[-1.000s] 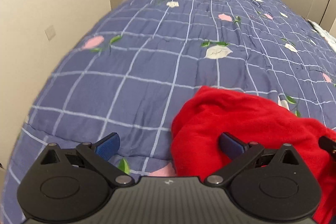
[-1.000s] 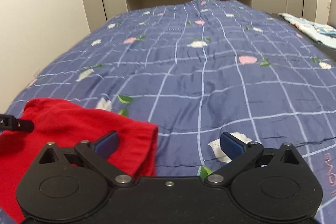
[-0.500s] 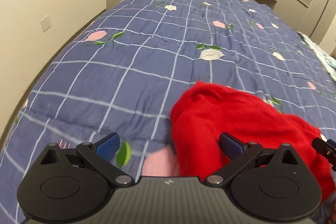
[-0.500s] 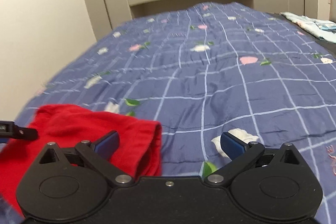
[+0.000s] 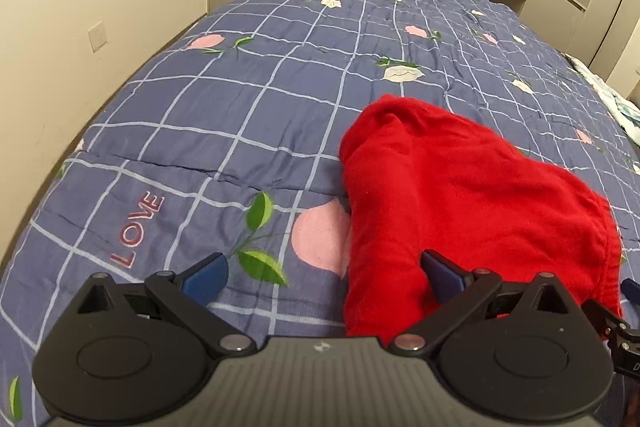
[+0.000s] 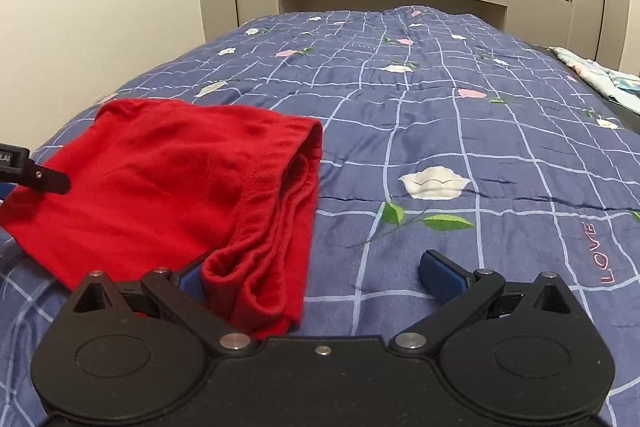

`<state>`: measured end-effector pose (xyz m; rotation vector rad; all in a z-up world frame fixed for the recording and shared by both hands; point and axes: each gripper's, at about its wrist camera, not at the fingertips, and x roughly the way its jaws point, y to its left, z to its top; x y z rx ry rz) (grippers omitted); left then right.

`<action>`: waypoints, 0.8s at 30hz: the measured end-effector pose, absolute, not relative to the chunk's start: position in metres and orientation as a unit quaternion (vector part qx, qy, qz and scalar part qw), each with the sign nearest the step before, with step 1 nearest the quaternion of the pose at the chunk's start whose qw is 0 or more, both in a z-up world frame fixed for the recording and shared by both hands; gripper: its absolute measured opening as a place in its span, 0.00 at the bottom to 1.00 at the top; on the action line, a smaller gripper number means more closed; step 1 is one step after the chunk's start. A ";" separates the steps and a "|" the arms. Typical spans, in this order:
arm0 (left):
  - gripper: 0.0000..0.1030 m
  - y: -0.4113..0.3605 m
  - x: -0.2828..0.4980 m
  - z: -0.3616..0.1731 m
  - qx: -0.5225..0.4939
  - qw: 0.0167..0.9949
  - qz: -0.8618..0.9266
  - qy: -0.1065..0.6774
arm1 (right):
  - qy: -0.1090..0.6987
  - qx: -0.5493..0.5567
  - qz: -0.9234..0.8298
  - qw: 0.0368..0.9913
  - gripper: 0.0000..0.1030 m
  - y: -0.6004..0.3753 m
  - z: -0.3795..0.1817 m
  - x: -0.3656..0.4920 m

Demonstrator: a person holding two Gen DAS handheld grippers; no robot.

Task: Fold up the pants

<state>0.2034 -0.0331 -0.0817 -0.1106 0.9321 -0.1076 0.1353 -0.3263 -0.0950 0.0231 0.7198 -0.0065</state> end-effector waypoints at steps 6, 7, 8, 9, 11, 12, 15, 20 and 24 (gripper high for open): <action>0.99 -0.029 0.187 -0.074 -0.071 0.886 -0.046 0.457 | 0.341 0.015 -0.004 0.940 1.00 -0.328 -0.096 0.128; 0.99 -0.028 0.186 -0.072 -0.080 0.883 -0.046 0.460 | 0.339 0.015 -0.004 0.941 1.00 -0.327 -0.096 0.126; 0.99 -0.027 0.184 -0.071 -0.089 0.880 -0.048 0.465 | 0.336 0.014 -0.004 0.942 1.00 -0.327 -0.097 0.123; 0.99 -0.027 0.183 -0.071 -0.093 0.876 -0.053 0.471 | 0.332 0.014 -0.003 0.943 1.00 -0.327 -0.098 0.122; 0.99 -0.029 0.180 -0.071 -0.090 0.873 -0.053 0.476 | 0.331 0.019 -0.001 0.944 1.00 -0.329 -0.098 0.121; 0.99 -0.030 0.178 -0.071 -0.088 0.874 -0.053 0.475 | 0.331 0.020 -0.001 0.944 1.00 -0.329 -0.098 0.121; 0.99 -0.029 0.174 -0.069 -0.093 0.874 -0.053 0.475 | 0.330 0.017 -0.002 0.944 1.00 -0.328 -0.097 0.120; 1.00 -0.028 0.167 -0.060 -0.093 0.878 -0.058 0.465 | 0.330 0.016 -0.002 0.944 1.00 -0.328 -0.098 0.120; 1.00 -0.029 0.167 -0.052 -0.093 0.884 -0.065 0.454 | 0.329 0.016 -0.003 0.944 1.00 -0.328 -0.098 0.120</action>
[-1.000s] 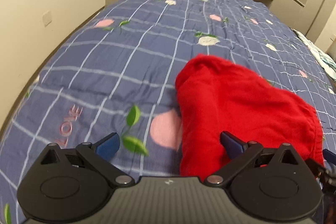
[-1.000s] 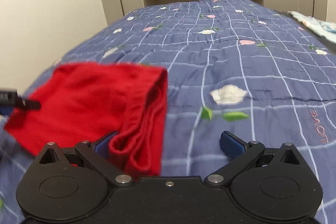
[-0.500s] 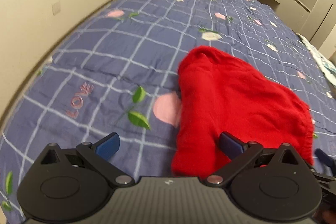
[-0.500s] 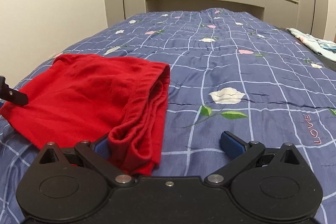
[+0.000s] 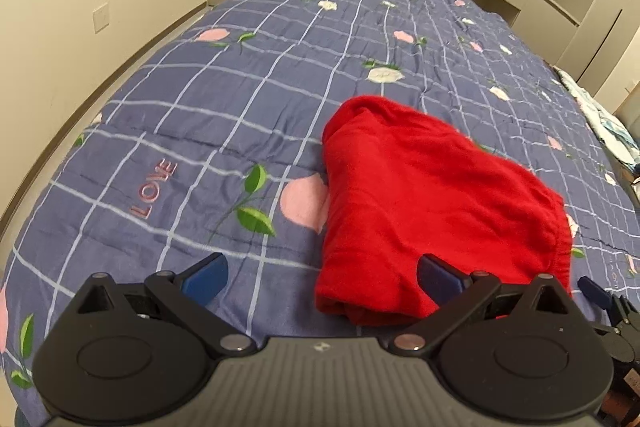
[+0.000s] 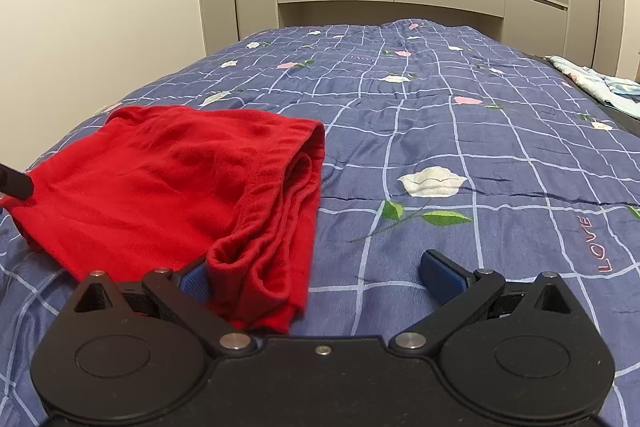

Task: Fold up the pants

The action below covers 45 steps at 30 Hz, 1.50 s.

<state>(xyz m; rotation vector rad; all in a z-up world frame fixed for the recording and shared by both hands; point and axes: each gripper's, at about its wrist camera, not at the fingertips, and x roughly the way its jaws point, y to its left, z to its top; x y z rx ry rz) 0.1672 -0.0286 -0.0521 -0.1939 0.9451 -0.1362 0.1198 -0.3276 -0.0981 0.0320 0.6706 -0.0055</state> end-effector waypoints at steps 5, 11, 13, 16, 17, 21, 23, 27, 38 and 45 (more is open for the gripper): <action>1.00 -0.031 0.174 -0.044 -0.089 0.891 -0.072 0.440 | 0.328 0.021 -0.001 0.944 1.00 -0.329 -0.098 0.119; 0.96 -0.035 0.195 -0.062 -0.089 0.883 -0.079 0.455 | 0.322 0.059 0.005 0.945 1.00 -0.336 -0.087 0.118; 0.82 -0.035 0.198 -0.069 -0.099 0.875 -0.087 0.465 | 0.316 0.071 0.002 0.946 1.00 -0.339 -0.079 0.120; 0.49 -0.033 0.197 -0.074 -0.126 0.870 -0.117 0.462 | 0.313 0.072 0.019 0.947 1.00 -0.339 -0.064 0.134; 0.36 -0.034 0.196 -0.074 -0.134 0.868 -0.131 0.460 | 0.311 0.069 0.032 0.947 1.00 -0.337 -0.058 0.142; 0.20 -0.043 0.180 -0.064 -0.126 0.882 -0.144 0.430 | 0.319 0.057 0.102 0.940 0.99 -0.321 -0.033 0.191; 0.19 -0.048 0.166 -0.056 -0.119 0.892 -0.152 0.410 | 0.330 0.052 0.138 0.933 0.99 -0.305 -0.022 0.220; 0.18 -0.052 0.144 -0.046 -0.115 0.897 -0.158 0.396 | 0.342 0.020 0.208 0.916 0.99 -0.258 -0.006 0.261; 0.18 -0.053 0.127 -0.042 -0.102 0.896 -0.164 0.400 | 0.411 -0.181 0.250 0.858 0.96 -0.130 -0.037 0.326; 0.18 -0.051 0.124 -0.042 -0.105 0.893 -0.171 0.402 | 0.365 -0.146 0.178 0.902 0.99 -0.179 -0.024 0.326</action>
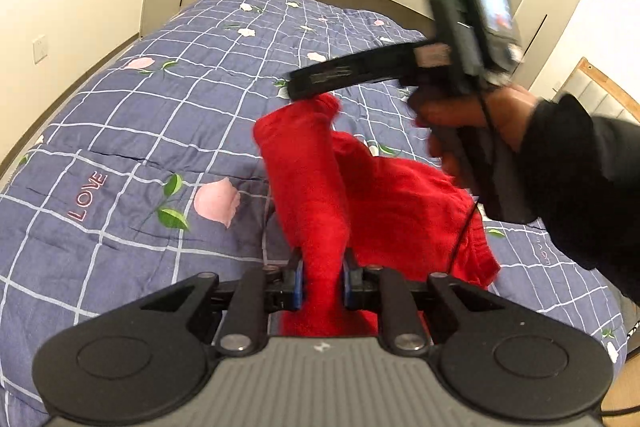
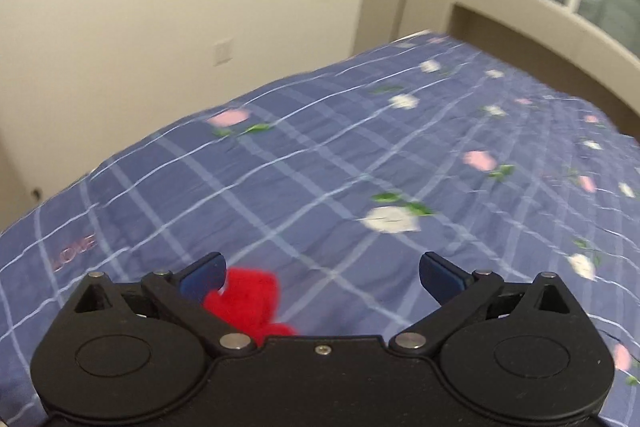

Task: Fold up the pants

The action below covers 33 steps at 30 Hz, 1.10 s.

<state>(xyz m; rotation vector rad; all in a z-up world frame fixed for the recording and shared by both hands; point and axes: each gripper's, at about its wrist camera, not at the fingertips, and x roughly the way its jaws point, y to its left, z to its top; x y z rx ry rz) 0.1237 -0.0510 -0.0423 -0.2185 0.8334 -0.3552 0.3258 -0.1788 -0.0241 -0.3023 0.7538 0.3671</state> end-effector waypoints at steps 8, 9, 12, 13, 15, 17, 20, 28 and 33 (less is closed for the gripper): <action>0.23 -0.045 0.125 -0.051 -0.114 0.888 -0.160 0.416 | 0.333 -0.060 0.082 0.937 0.99 -0.282 -0.018 0.284; 0.26 -0.042 0.126 -0.051 -0.117 0.887 -0.158 0.418 | 0.333 -0.047 0.077 0.939 0.99 -0.295 -0.019 0.274; 0.50 -0.030 0.131 -0.051 -0.142 0.884 -0.149 0.421 | 0.341 0.003 0.090 0.936 0.99 -0.330 -0.027 0.243; 0.59 -0.026 0.133 -0.051 -0.153 0.882 -0.146 0.421 | 0.348 0.022 0.099 0.932 0.99 -0.340 -0.032 0.234; 0.66 -0.019 0.142 -0.051 -0.164 0.881 -0.140 0.422 | 0.370 0.057 0.120 0.920 0.99 -0.355 -0.042 0.221; 0.72 -0.017 0.152 -0.051 -0.165 0.881 -0.131 0.424 | 0.391 0.091 0.138 0.906 0.99 -0.367 -0.056 0.212; 0.77 -0.019 0.168 -0.052 -0.163 0.879 -0.124 0.431 | 0.408 0.131 0.167 0.888 0.99 -0.370 -0.069 0.206; 0.96 -0.034 0.190 -0.070 -0.138 0.860 -0.101 0.480 | 0.430 0.194 0.214 0.855 1.00 -0.368 -0.095 0.215; 0.99 -0.041 0.189 -0.079 -0.118 0.854 -0.097 0.497 | 0.433 0.215 0.223 0.846 1.00 -0.371 -0.098 0.226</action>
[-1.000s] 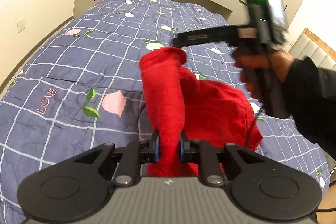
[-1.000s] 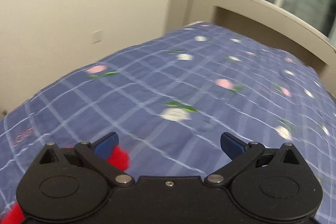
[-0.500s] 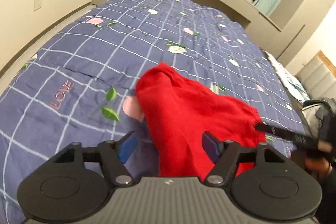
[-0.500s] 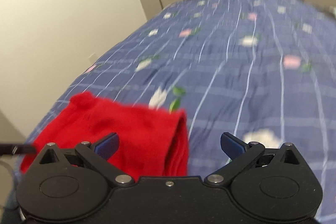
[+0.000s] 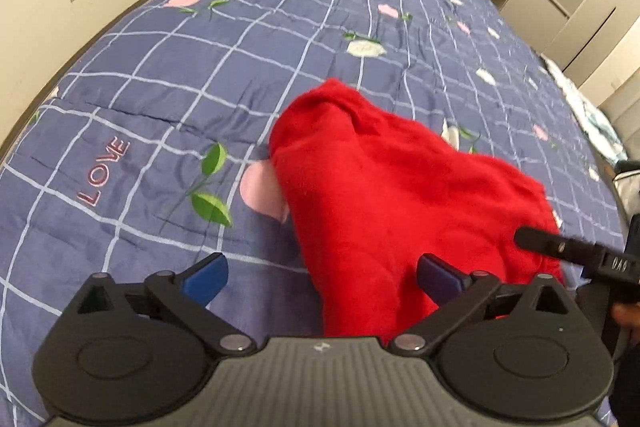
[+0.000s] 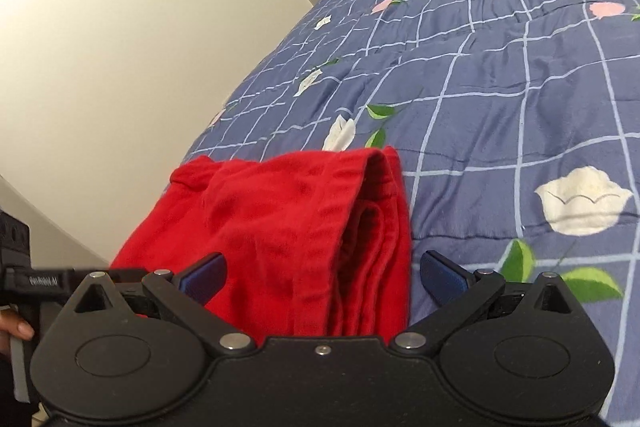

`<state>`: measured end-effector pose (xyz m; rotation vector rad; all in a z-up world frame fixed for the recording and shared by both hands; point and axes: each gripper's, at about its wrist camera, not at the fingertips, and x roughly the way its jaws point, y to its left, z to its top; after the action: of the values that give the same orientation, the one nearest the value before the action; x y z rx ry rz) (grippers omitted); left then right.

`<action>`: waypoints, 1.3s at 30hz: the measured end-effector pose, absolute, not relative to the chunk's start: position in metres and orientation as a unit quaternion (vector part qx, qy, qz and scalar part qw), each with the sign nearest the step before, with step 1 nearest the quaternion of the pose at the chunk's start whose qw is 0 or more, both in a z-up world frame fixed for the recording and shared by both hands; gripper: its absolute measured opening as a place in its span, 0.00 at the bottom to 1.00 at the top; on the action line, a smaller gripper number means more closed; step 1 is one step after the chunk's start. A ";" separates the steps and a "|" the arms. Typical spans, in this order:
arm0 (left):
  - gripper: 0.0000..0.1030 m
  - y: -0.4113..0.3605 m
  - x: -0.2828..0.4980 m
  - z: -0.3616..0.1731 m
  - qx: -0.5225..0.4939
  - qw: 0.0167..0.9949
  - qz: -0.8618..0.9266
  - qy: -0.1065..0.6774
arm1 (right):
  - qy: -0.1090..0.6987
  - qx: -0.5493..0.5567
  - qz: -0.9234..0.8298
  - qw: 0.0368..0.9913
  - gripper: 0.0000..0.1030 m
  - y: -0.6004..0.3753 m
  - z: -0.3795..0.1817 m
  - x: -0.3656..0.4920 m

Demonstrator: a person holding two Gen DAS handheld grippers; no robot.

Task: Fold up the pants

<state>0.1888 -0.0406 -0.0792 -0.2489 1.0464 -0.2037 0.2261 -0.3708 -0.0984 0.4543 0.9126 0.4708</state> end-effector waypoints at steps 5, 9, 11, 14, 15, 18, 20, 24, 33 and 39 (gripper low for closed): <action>1.00 -0.042 0.190 -0.087 -0.113 0.847 -0.095 0.511 | 0.424 0.216 0.222 0.851 1.00 -0.371 -0.101 0.227; 1.00 -0.040 0.190 -0.090 -0.113 0.847 -0.096 0.511 | 0.407 0.198 0.221 0.864 1.00 -0.367 -0.103 0.220; 1.00 -0.041 0.190 -0.091 -0.110 0.848 -0.097 0.509 | 0.399 0.192 0.218 0.870 1.00 -0.365 -0.103 0.217; 1.00 -0.042 0.188 -0.092 -0.103 0.851 -0.099 0.505 | 0.398 0.192 0.211 0.872 1.00 -0.363 -0.102 0.216; 1.00 -0.042 0.187 -0.092 -0.102 0.852 -0.099 0.504 | 0.399 0.195 0.206 0.872 1.00 -0.362 -0.101 0.216; 1.00 -0.042 0.187 -0.093 -0.101 0.853 -0.099 0.503 | 0.409 0.188 0.194 0.871 1.00 -0.355 -0.098 0.214; 1.00 -0.042 0.186 -0.094 -0.098 0.852 -0.100 0.504 | 0.416 0.171 0.194 0.872 1.00 -0.347 -0.094 0.212; 1.00 -0.039 0.188 -0.096 -0.103 0.848 -0.103 0.509 | 0.421 0.191 0.184 0.867 0.99 -0.348 -0.093 0.211; 0.99 -0.033 0.195 -0.091 -0.132 0.828 -0.100 0.536 | 0.416 0.258 0.135 0.861 0.62 -0.370 -0.094 0.205; 0.67 -0.025 0.187 -0.082 -0.163 0.831 -0.122 0.517 | 0.405 0.249 0.139 0.869 0.47 -0.367 -0.080 0.192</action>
<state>0.1865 -0.0252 -0.0822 -0.3459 1.0975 -0.2587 0.1923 -0.3668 -0.0801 0.5207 0.8482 0.2902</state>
